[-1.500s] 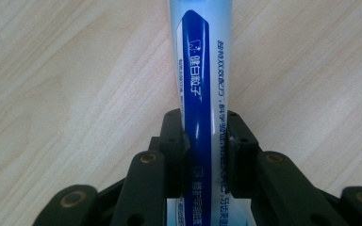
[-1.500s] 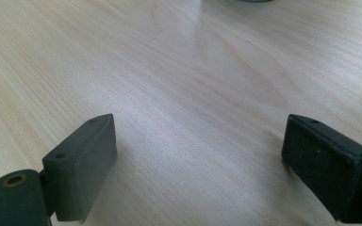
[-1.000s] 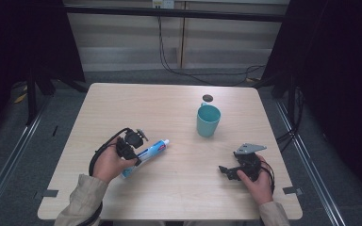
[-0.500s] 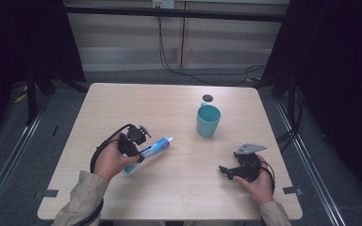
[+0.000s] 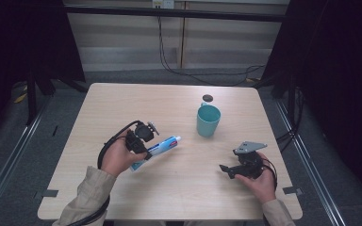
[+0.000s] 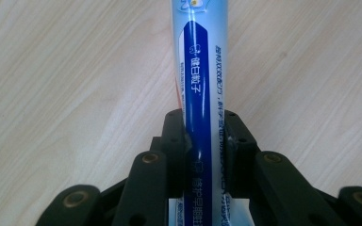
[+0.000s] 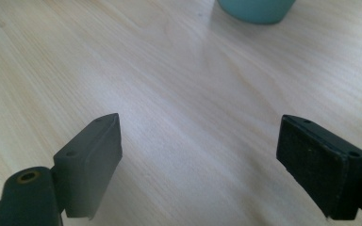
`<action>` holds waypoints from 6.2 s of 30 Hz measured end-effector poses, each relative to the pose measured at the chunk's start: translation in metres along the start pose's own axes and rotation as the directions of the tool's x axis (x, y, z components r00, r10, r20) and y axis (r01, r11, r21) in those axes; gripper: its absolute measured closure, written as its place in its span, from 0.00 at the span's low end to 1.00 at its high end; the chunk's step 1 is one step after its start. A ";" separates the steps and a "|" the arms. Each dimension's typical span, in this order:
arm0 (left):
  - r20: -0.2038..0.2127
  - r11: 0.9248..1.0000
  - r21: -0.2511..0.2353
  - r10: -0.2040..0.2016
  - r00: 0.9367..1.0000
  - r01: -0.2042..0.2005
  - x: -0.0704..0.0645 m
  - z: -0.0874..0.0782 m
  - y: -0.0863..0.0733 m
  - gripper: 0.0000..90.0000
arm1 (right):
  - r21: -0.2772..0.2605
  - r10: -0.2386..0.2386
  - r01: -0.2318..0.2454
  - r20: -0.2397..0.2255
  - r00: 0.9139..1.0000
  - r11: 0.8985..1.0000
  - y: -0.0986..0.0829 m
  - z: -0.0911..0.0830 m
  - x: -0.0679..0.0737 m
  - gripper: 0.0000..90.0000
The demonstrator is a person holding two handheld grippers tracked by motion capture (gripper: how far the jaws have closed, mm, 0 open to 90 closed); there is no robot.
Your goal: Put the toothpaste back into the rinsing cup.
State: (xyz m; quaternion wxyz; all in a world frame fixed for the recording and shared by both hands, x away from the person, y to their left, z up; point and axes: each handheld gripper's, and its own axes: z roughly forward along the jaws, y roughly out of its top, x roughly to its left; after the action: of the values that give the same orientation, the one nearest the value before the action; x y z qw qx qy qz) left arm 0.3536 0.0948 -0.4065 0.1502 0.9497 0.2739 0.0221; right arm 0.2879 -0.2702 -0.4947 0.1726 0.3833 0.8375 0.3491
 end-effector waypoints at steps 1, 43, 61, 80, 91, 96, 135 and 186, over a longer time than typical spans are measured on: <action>0.000 1.000 -0.001 0.004 1.000 -0.004 -0.001 -0.001 0.002 0.83 | -0.003 -0.029 0.029 -0.001 1.000 1.000 0.005 -0.001 0.002 0.16; 0.037 0.995 -0.048 0.090 0.995 -0.088 -0.028 -0.009 0.043 0.83 | -0.042 -0.264 0.261 -0.065 0.962 0.964 0.080 0.009 0.041 0.18; 0.057 0.994 -0.046 0.103 0.993 -0.101 -0.035 -0.004 0.055 0.84 | -0.060 -0.326 0.322 -0.077 0.942 0.945 0.095 0.014 0.056 0.18; 0.071 0.992 -0.063 0.118 0.991 -0.113 -0.041 0.000 0.067 0.84 | -0.084 -0.363 0.356 -0.076 0.929 0.931 0.102 0.016 0.062 0.18; 0.096 0.990 -0.082 0.124 0.988 -0.116 -0.044 -0.005 0.076 0.84 | -0.109 -0.406 0.397 -0.080 0.910 0.911 0.108 0.021 0.071 0.20; 0.104 0.990 -0.084 0.124 0.987 -0.116 -0.047 -0.007 0.079 0.84 | -0.112 -0.410 0.400 -0.090 0.908 0.910 0.110 0.022 0.073 0.21; 0.032 0.918 -0.380 0.140 0.990 -0.118 -0.039 -0.038 0.080 0.38 | -0.113 -0.407 0.393 -0.174 0.897 0.913 0.112 0.012 0.060 0.80; 0.022 0.856 -0.504 -0.123 0.992 0.117 0.023 -0.006 -0.001 0.16 | -0.108 -0.285 0.266 -0.239 0.928 0.958 0.106 -0.002 0.024 0.80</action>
State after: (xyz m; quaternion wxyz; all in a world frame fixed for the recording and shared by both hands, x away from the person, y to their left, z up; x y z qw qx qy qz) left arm 0.3713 0.1097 -0.4019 0.3928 0.8583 0.3181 0.0886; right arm 0.3270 -0.2041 -0.4179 0.1262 0.2076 0.8847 0.3979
